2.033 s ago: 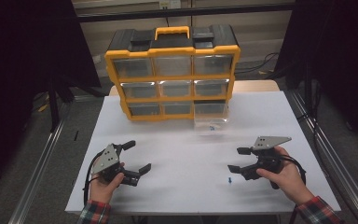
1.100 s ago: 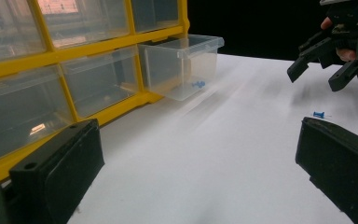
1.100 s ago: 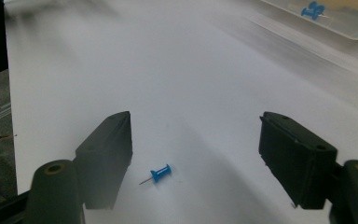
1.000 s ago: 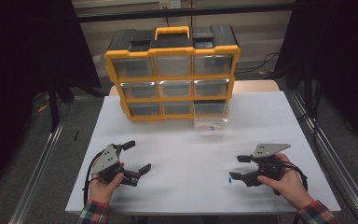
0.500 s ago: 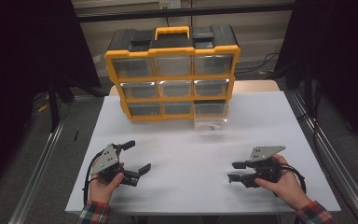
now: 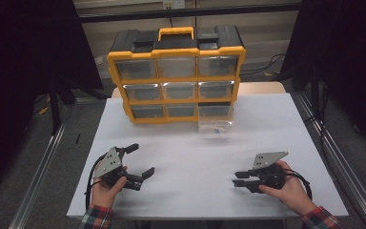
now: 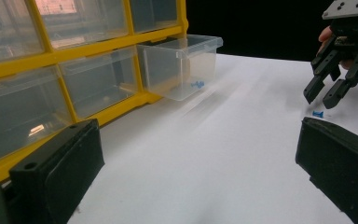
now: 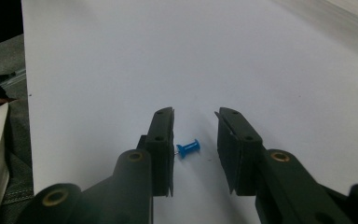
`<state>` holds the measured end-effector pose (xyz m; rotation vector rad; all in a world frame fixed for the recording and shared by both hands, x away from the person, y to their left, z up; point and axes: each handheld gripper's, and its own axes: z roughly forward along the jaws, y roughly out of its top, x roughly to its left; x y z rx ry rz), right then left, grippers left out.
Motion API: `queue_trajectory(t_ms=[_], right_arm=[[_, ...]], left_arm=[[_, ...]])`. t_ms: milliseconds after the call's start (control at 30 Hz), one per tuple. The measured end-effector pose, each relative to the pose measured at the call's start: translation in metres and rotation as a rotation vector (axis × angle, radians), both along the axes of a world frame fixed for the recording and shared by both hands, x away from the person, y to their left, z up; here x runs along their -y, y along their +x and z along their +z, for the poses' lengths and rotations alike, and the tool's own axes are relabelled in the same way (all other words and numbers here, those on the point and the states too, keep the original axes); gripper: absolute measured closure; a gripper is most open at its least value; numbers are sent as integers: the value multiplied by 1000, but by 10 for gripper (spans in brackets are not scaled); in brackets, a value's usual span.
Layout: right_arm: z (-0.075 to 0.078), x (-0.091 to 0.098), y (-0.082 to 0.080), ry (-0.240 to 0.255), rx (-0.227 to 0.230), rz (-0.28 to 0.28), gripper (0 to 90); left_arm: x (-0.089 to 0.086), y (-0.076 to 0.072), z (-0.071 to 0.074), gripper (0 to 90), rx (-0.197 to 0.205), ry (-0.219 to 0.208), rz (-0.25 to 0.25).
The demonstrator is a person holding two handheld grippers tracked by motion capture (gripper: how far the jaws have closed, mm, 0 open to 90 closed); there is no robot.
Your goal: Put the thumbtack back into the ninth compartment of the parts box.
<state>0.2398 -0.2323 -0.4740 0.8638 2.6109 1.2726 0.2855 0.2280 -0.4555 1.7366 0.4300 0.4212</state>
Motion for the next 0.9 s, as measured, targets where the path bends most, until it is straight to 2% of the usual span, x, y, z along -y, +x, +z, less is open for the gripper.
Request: queue_trajectory(t_ms=[100, 200, 300, 333, 367, 433, 500, 667, 833, 900], right_arm=[[-1, -1, 0, 0, 0, 10, 676], [-2, -2, -1, -12, 1, 16, 626], [-4, -4, -1, -24, -2, 30, 629], [-4, -5, -2, -33, -4, 32, 627], [-5, -6, -2, -42, 1, 37, 628], [-7, -8, -3, -53, 4, 45, 622], [-7, -9, -3, -62, 2, 43, 623], [-8, -9, -2, -76, 35, 40, 727], [-8, -6, 0, -70, 17, 25, 829], [-8, -5, 1, -60, 1, 21, 839]], left_arm=[[0, 0, 0, 5, 2, 5, -3], [0, 0, 0, 5, 3, 2, 0], [0, 0, 0, 5, 4, 1, -1], [0, -1, 0, 5, 5, 10, 20], [0, 1, 0, 5, 6, 1, -3], [0, -1, 0, 5, 5, 16, 32], [1, -1, 0, 6, 7, 18, 31], [1, -1, 0, 5, 3, 16, 37], [0, -1, 0, 6, 7, 16, 33], [0, -1, 0, 5, 4, 18, 36]])
